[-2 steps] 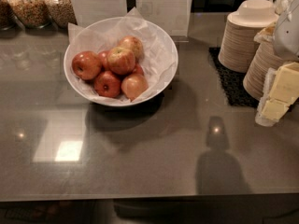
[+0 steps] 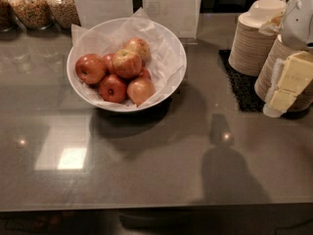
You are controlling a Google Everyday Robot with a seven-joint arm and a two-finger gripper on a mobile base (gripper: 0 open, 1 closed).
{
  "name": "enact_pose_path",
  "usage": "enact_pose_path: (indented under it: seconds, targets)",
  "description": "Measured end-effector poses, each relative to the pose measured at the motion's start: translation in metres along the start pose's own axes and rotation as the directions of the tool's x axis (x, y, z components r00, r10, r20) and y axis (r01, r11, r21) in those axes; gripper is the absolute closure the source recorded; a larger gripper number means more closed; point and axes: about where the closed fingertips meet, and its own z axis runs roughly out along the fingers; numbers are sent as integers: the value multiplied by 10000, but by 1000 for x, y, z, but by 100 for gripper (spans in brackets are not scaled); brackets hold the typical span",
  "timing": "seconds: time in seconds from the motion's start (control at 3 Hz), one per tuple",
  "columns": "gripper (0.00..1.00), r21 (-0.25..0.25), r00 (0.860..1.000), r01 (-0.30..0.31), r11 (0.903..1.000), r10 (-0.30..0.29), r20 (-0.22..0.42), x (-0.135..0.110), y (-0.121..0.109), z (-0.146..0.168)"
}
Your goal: Pick apple from white bowl
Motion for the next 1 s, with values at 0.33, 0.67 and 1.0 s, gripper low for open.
enact_pose_path:
  seconds: [0.33,0.67,1.0]
  targets:
    - [0,-758,9914,1301,9886,-1288,221,-9,-46,25]
    - [0,-570,9538,2984,9527,-2955,543,-63,-96,29]
    - [0,1229,8992,4292,8948,-4362,356,-143,-130,-29]
